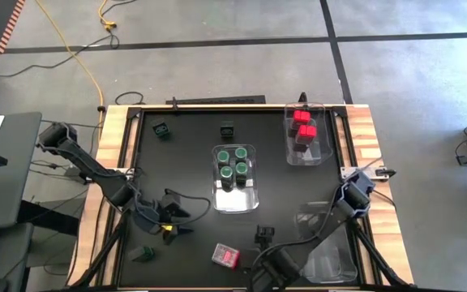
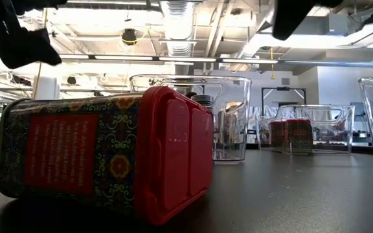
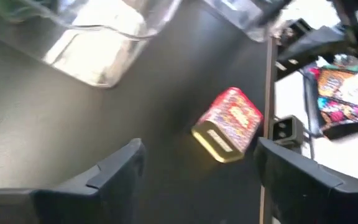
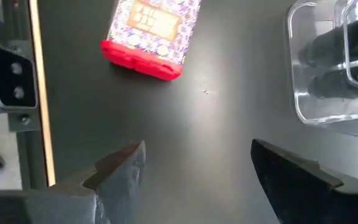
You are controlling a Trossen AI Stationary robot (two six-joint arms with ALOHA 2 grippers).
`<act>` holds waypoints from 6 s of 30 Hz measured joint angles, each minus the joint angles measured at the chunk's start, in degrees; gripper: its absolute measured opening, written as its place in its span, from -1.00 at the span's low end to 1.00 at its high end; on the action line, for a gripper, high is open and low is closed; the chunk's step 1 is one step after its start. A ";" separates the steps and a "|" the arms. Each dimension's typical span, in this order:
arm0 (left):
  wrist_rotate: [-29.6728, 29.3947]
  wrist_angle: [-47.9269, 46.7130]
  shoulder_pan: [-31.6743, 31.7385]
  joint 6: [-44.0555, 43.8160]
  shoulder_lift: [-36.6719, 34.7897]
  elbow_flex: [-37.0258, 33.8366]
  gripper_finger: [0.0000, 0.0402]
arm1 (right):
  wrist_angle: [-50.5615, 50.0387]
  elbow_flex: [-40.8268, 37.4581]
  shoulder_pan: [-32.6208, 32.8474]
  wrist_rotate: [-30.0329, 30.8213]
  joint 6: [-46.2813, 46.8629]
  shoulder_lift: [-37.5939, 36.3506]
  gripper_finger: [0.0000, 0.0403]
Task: Sort spices by type
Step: Put the red seasoning can into the top transparent bin
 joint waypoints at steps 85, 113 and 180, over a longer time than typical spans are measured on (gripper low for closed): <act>20.01 -38.62 7.10 46.42 55.67 57.75 0.49 | -5.11 -22.98 14.91 35.32 66.81 -13.16 0.63; 24.81 -24.95 11.60 38.41 24.69 57.77 0.49 | -1.01 11.11 12.43 34.62 -8.10 -13.14 0.63; 39.66 -19.09 19.62 35.31 31.10 57.77 0.66 | 0.61 14.17 -0.78 16.56 -50.12 -15.50 0.20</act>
